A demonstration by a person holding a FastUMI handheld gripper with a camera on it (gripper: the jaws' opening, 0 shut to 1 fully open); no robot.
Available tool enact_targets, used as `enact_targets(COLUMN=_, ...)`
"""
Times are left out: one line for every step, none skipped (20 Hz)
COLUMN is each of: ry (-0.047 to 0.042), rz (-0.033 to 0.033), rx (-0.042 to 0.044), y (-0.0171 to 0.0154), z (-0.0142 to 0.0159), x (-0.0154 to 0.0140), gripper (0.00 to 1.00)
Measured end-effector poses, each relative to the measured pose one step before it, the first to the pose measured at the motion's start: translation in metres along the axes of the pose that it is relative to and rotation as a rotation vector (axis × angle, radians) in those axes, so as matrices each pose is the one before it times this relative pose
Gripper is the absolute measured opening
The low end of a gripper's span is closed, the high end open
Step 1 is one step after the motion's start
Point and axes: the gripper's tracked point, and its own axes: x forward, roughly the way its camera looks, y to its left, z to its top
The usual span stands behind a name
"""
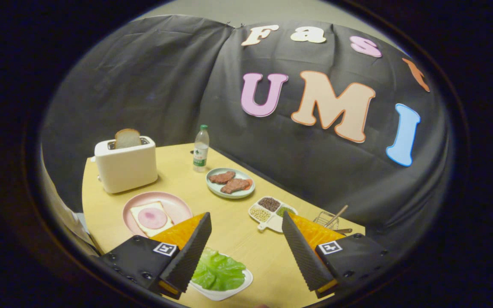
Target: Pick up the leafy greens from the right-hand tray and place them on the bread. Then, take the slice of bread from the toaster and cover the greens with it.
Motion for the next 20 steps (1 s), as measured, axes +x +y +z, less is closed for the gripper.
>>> enact_targets(ry=0.02001, rz=0.02183, rx=-0.01398, y=0.00221, z=-0.00661, x=0.00275, gripper=1.00)
enact_targets(ry=0.01982, rz=0.02161, rx=-0.01458, y=0.00288, z=-0.00712, x=0.00331, gripper=1.00)
enact_targets(ry=0.01923, rz=0.02428, rx=-0.01468, y=0.00331, z=-0.00612, x=0.00336, gripper=1.00)
enact_targets(ry=0.01850, rz=0.02289, rx=-0.01237, y=0.00294, z=-0.00679, x=0.00411, gripper=1.00)
enact_targets(ry=0.01959, rz=0.02305, rx=-0.00814, y=0.00271, z=-0.00608, x=0.00366, gripper=1.00)
enact_targets(ry=0.02227, rz=0.02605, rx=-0.00638, y=0.00424, z=-0.00902, x=0.00414, gripper=1.00)
enact_targets(ry=0.02011, rz=0.02389, rx=-0.00706, y=0.00441, z=-0.00520, x=0.00532, gripper=1.00)
enact_targets(ry=0.01844, rz=0.02550, rx=-0.01004, y=0.00473, z=-0.00563, x=0.00518, gripper=1.00)
enact_targets(ry=0.01999, rz=0.02476, rx=-0.01098, y=0.00492, z=-0.00441, x=0.00373, gripper=1.00)
enact_targets(ry=0.02139, rz=0.01897, rx=-0.01384, y=0.00342, z=-0.00754, x=0.00405, gripper=1.00)
enact_targets(ry=0.01897, rz=0.01840, rx=-0.01179, y=0.00227, z=-0.00521, x=0.00472, gripper=1.00)
enact_targets(ry=0.01904, rz=0.01698, rx=-0.00695, y=0.00353, z=-0.00799, x=0.00558, gripper=1.00)
enact_targets(ry=0.02062, rz=0.01924, rx=-0.00191, y=0.00373, z=-0.00628, x=0.00379, gripper=1.00)
enact_targets(ry=0.01862, rz=0.01906, rx=-0.00120, y=0.00279, z=-0.00525, x=0.00320, gripper=1.00)
enact_targets(ry=0.01925, rz=0.01592, rx=-0.00147, y=0.00197, z=-0.00548, x=0.00530, gripper=1.00)
enact_targets(ry=0.02034, rz=0.01638, rx=-0.00293, y=0.00466, z=-0.00623, x=0.00453, gripper=1.00)
enact_targets(ry=0.01312, rz=0.01466, rx=-0.00551, y=0.00279, z=-0.00414, x=0.00428, gripper=1.00)
enact_targets(ry=0.01186, rz=0.01265, rx=-0.00643, y=0.00232, z=-0.00332, x=0.00301, gripper=1.00)
enact_targets(ry=0.01482, rz=0.01477, rx=-0.00206, y=0.00221, z=-0.00361, x=0.00342, gripper=1.00)
enact_targets(ry=0.02184, rz=0.01865, rx=0.00333, y=0.00460, z=-0.00632, x=0.00440, gripper=1.00)
